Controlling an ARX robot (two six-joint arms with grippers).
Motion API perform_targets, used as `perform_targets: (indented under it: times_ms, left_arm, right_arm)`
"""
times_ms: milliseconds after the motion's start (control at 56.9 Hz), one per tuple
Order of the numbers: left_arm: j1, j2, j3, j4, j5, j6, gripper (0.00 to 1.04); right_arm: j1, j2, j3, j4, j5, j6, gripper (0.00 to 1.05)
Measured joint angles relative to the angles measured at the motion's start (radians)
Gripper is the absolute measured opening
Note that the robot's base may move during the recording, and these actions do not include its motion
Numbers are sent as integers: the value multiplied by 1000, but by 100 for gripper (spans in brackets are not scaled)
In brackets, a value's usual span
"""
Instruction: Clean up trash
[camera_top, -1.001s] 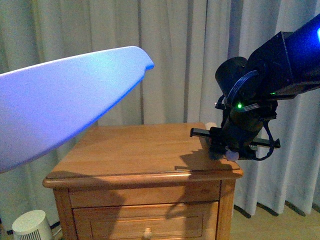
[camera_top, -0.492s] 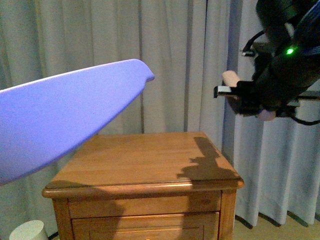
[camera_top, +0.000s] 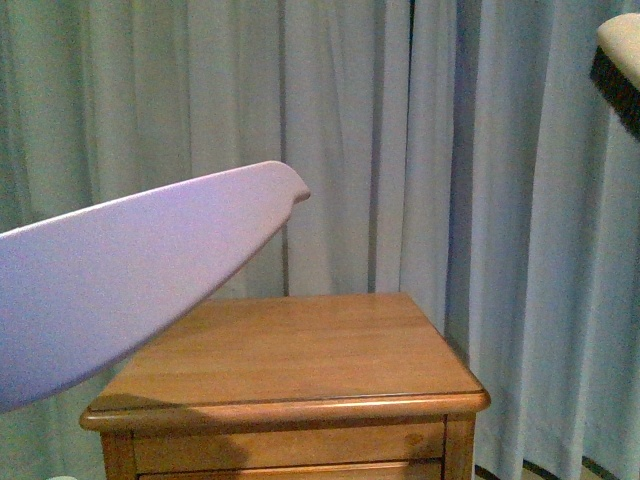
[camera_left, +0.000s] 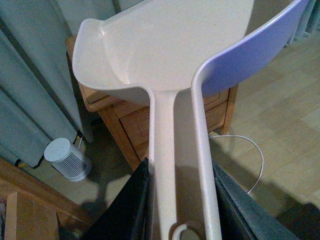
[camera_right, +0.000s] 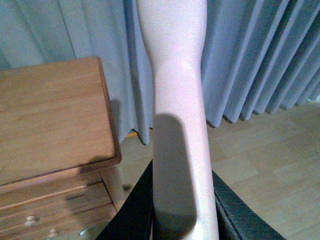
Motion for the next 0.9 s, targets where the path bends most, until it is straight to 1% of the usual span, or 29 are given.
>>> perform_targets:
  times_ms: [140, 263, 509, 597, 667, 808, 896]
  left_arm:
    - [0, 0, 0, 0, 0, 0, 29]
    - [0, 0, 0, 0, 0, 0, 29]
    - [0, 0, 0, 0, 0, 0, 29]
    - [0, 0, 0, 0, 0, 0, 29]
    - [0, 0, 0, 0, 0, 0, 29]
    - [0, 0, 0, 0, 0, 0, 29]
    - [0, 0, 0, 0, 0, 0, 29]
  right_arm:
    - [44, -135, -90, -18, 68, -6, 21]
    - [88, -225, -158, -28, 153, -11, 21]
    - [231, -344, -265, -60, 319, -14, 21]
    - [319, -394, -310, -125, 423, 33, 21]
    - [353, -419, -323, -167, 468, 64, 21]
    - [367, -468, -339, -203, 532, 87, 21]
    - [365, -499, -342, -224, 541, 90, 21]
